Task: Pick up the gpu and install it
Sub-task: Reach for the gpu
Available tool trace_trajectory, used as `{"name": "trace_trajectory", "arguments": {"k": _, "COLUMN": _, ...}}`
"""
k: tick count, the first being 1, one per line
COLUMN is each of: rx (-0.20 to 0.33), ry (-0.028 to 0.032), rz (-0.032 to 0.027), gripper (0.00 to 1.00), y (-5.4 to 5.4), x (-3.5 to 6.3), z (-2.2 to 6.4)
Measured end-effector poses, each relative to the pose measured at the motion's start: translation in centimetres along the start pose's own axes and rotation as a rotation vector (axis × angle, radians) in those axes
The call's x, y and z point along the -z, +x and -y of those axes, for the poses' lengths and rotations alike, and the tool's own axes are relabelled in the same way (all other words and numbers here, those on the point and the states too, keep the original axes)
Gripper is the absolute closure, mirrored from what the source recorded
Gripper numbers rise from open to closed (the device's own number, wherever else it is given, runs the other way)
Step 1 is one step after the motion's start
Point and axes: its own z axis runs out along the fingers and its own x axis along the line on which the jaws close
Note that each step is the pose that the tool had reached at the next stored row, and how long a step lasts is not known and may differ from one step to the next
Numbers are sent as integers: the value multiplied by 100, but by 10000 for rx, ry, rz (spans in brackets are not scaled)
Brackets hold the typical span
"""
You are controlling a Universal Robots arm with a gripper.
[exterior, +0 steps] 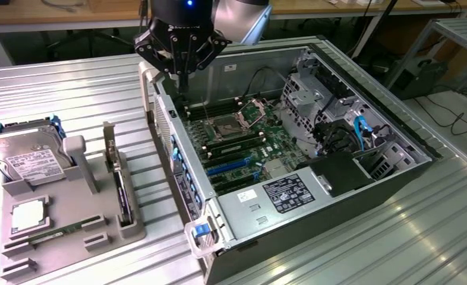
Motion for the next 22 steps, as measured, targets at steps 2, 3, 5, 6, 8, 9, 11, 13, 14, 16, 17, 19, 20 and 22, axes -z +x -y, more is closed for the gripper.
{"name": "trace_trajectory", "arguments": {"k": 2, "rx": 0, "ry": 0, "rz": 0, "gripper": 89, "y": 10, "x": 0, "z": 1}}
{"name": "trace_trajectory", "arguments": {"k": 3, "rx": 0, "ry": 0, "rz": 0, "gripper": 89, "y": 17, "x": 0, "z": 1}}
{"name": "trace_trajectory", "arguments": {"k": 5, "rx": 0, "ry": 0, "rz": -1, "gripper": 89, "y": 28, "x": 1, "z": 2}}
{"name": "trace_trajectory", "arguments": {"k": 6, "rx": 0, "ry": 0, "rz": 0, "gripper": 89, "y": 34, "x": 1, "z": 3}}
{"name": "trace_trajectory", "arguments": {"k": 8, "rx": 0, "ry": 0, "rz": 0, "gripper": 89, "y": 46, "x": 1, "z": 3}}
{"name": "trace_trajectory", "arguments": {"k": 9, "rx": 0, "ry": 1, "rz": -1, "gripper": 89, "y": 52, "x": 2, "z": 4}}
{"name": "trace_trajectory", "arguments": {"k": 11, "rx": 0, "ry": 0, "rz": 0, "gripper": 89, "y": 64, "x": 2, "z": 5}}
{"name": "trace_trajectory", "arguments": {"k": 13, "rx": 0, "ry": 0, "rz": 0, "gripper": 89, "y": 76, "x": 2, "z": 6}}
{"name": "trace_trajectory", "arguments": {"k": 14, "rx": 0, "ry": 0, "rz": -1, "gripper": 89, "y": 82, "x": 2, "z": 6}}
{"name": "trace_trajectory", "arguments": {"k": 16, "rx": 0, "ry": 0, "rz": 0, "gripper": 89, "y": 107, "x": 3, "z": 8}}
{"name": "trace_trajectory", "arguments": {"k": 17, "rx": 0, "ry": 0, "rz": 0, "gripper": 89, "y": 123, "x": 4, "z": 9}}
{"name": "trace_trajectory", "arguments": {"k": 19, "rx": 0, "ry": 0, "rz": 0, "gripper": 89, "y": 138, "x": 4, "z": 10}}
{"name": "trace_trajectory", "arguments": {"k": 20, "rx": 0, "ry": 0, "rz": 0, "gripper": 89, "y": 144, "x": 4, "z": 11}}
{"name": "trace_trajectory", "arguments": {"k": 22, "rx": 0, "ry": 0, "rz": 0, "gripper": 89, "y": 158, "x": 5, "z": 12}}
